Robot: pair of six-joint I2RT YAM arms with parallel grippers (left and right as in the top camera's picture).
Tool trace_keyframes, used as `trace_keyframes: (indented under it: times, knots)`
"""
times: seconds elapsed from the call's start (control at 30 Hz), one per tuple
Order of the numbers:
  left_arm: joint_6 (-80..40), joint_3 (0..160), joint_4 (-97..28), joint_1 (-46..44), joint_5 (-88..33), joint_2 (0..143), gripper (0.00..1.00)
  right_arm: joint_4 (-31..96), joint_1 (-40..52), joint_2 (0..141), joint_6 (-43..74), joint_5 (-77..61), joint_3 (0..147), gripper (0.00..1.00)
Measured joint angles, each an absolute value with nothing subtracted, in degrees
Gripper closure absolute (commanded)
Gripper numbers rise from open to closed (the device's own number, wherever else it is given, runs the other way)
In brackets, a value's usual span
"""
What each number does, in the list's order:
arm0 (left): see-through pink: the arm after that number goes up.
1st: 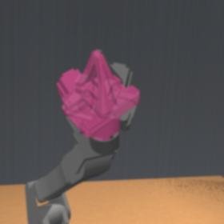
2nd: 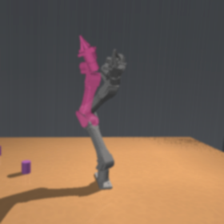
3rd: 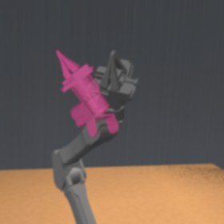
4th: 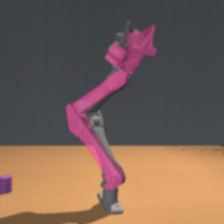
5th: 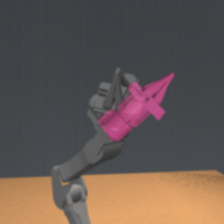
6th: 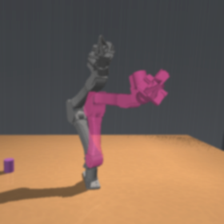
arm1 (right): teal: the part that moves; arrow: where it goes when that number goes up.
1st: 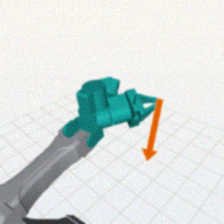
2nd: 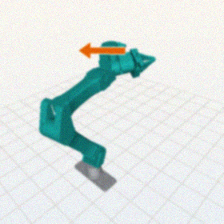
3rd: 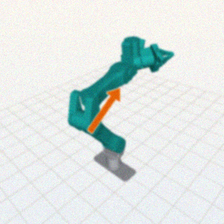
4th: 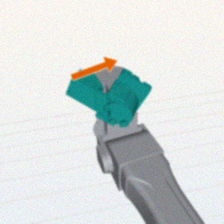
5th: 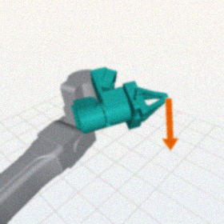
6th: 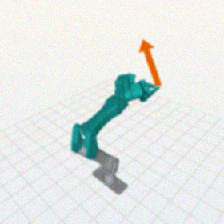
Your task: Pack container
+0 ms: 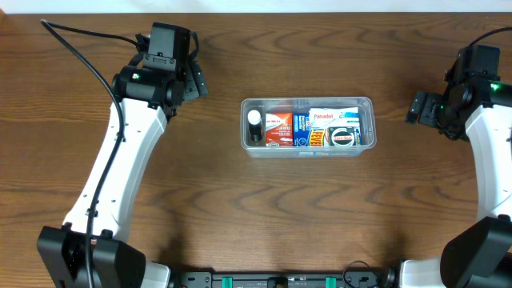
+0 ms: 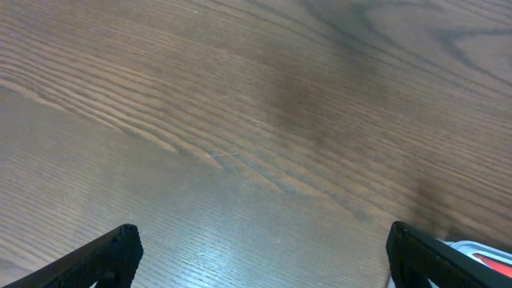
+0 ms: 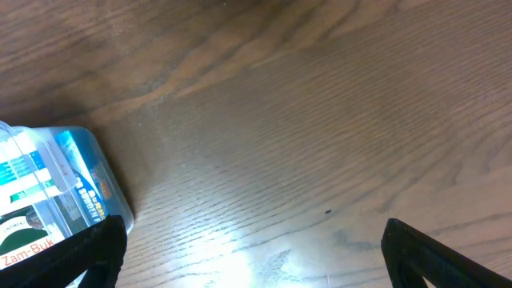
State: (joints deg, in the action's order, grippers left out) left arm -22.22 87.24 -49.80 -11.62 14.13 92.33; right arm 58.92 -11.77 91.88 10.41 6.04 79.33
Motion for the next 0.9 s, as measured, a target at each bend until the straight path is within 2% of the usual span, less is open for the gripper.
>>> trace_keyframes:
  times: [0.4, 0.6, 0.77, 0.9]
  knots:
    - [-22.22, 87.24, -49.82, -11.62, 14.13, 92.33, 0.02, 58.89, -11.66, 91.57, 10.41, 6.02, 79.31, 0.01]
    - [-22.22, 87.24, -49.89, -11.62, 14.13, 92.33, 0.02, 58.59, -7.73, 79.15, 10.41, 6.02, 75.53, 0.01]
    - [-22.20, 87.26, -49.87, -11.62, 14.15, 92.33, 0.02, 47.00, 1.80, 60.25, 10.39, 7.27, 64.42, 0.01]
    - [-22.20, 87.26, -49.93, -11.62, 14.15, 92.33, 0.02, 27.05, 8.14, 44.69, 10.39, 7.99, 48.36, 0.01]
